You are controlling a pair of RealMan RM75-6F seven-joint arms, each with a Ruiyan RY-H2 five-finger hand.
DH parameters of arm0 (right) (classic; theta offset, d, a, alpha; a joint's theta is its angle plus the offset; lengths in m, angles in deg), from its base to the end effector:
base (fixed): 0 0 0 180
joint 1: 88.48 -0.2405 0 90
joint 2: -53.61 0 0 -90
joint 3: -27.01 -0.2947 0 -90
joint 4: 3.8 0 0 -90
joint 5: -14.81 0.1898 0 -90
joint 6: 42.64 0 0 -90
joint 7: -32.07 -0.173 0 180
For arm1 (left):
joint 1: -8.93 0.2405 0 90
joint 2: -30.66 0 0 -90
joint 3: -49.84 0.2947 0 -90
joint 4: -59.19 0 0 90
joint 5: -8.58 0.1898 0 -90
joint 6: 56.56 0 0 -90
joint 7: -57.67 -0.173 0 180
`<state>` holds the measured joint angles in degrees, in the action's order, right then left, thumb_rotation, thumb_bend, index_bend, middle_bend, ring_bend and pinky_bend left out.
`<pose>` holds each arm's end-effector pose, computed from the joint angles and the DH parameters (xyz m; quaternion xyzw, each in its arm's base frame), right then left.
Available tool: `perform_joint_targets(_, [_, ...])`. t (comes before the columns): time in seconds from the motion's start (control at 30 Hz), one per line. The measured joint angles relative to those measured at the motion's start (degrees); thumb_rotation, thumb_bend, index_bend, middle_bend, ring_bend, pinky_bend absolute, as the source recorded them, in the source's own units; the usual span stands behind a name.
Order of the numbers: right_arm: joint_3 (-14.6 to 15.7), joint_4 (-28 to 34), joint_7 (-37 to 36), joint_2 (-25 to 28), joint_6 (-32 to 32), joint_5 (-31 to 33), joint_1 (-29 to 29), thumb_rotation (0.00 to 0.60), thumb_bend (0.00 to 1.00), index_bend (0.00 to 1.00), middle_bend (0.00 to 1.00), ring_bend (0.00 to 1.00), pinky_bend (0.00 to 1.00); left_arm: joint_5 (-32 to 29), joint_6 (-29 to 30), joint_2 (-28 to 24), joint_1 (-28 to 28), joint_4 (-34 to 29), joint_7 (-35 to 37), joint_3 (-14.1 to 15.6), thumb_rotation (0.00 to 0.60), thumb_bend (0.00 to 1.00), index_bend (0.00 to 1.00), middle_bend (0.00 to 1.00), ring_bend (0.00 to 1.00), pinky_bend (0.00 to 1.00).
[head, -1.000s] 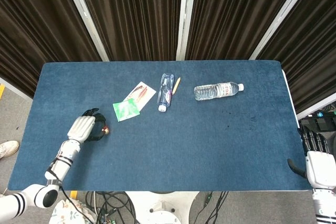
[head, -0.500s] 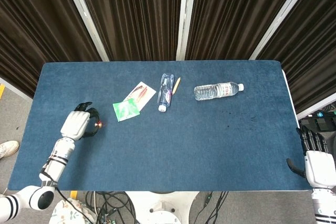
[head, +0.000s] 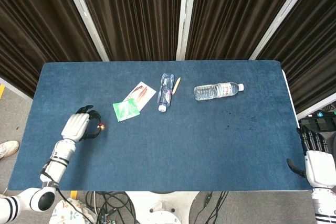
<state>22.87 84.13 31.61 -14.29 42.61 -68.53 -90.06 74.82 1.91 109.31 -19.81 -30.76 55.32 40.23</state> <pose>-0.3648 -0.1956 0.1853 0.5617 -0.4067 0.3714 0.6174 -0.2619 0.3488 0.0614 -0.6302 -0.5077 -0.3919 0.4376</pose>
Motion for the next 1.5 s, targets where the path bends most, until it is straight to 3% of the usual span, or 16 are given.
perform_joint_targets(0.23, [-0.07,0.04,0.02,0.20,-0.01,0.39,0.14,0.600,0.15,0.00,0.00,0.00,0.01,0.61,6.54,1.38,0.62,0.68,-1.29,-0.58,0.600,0.52,0.65,0.35,0.10,0.13])
perform_joint_targets(0.4, [0.14,0.05,0.09,0.07,-0.12,-0.02,0.05,0.600,0.15,0.00,0.00,0.00,0.01,2.34,6.19,2.13,0.97,-0.27,-2.23,-0.69,0.600,0.53,0.66,0.35,0.10,0.13])
perform_joint_targets(0.6, [-0.02,-0.41,-0.37,0.04,-0.42,0.65,0.09,0.600,0.15,0.00,0.00,0.00,0.01,0.11,11.35,2.87,1.33,0.05,-8.99,-1.35,0.600,0.55,0.66,0.32,0.10,0.13])
perform_joint_targets(0.87, [0.04,-0.61,-0.30,-0.21,-0.46,0.45,0.00,0.600,0.15,0.00,0.00,0.00,0.01,-0.15,3.07,1.86,1.40,-1.16,-3.91,-1.26,0.600,0.56,0.67,0.32,0.10,0.12])
perform_joint_targets(1.17, [0.07,0.01,0.12,0.04,0.15,-0.07,0.09,0.600,0.15,0.00,0.00,0.00,0.01,1.46,5.50,5.04,1.59,2.90,-5.16,0.92,0.600,0.56,0.67,0.32,0.10,0.12])
perform_joint_targets(1.5, [0.14,0.43,0.44,0.19,0.31,-0.31,0.11,0.600,0.15,0.00,0.00,0.00,0.01,0.97,6.55,8.52,1.85,8.15,-7.26,1.33,0.600,0.56,0.67,0.32,0.10,0.12])
